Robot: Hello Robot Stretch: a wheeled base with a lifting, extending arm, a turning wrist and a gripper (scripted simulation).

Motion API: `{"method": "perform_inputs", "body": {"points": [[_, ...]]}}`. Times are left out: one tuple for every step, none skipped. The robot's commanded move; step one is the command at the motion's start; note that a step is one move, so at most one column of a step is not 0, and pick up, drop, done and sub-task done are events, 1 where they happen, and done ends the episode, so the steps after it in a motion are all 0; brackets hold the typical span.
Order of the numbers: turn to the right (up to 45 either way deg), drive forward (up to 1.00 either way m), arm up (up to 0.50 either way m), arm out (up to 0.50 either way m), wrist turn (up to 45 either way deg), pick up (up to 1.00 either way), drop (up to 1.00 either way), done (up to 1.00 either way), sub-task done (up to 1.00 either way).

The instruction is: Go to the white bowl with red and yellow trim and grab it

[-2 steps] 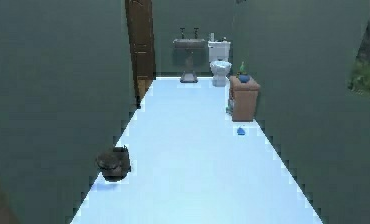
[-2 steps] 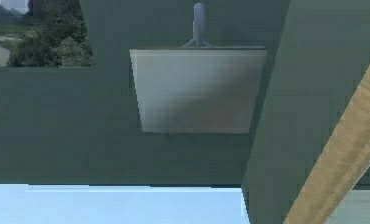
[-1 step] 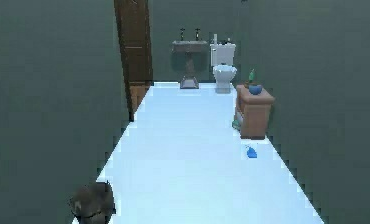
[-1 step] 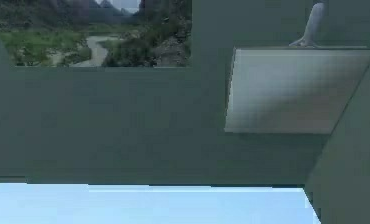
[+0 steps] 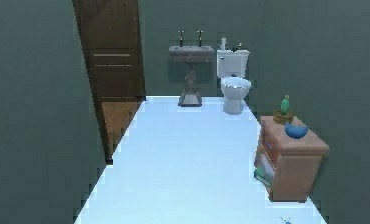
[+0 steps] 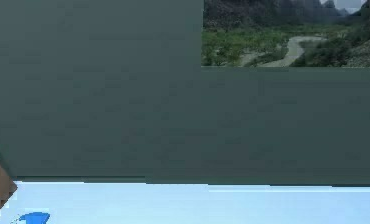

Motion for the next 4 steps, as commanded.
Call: {"method": "perform_inputs", "body": {"points": [[0.0, 0.45, 0.0, 0.0, 0.0, 0.0, 0.0, 0.0, 0.0], [-6.0, 0.0, 0.0, 0.0, 0.0, 0.0, 0.0, 0.0, 0.0], [0.0, 1.0, 0.0, 0.0, 0.0, 0.0, 0.0, 0.0, 0.0], [-6.0, 0.0, 0.0, 0.0, 0.0, 0.0, 0.0, 0.0, 0.0]]}}
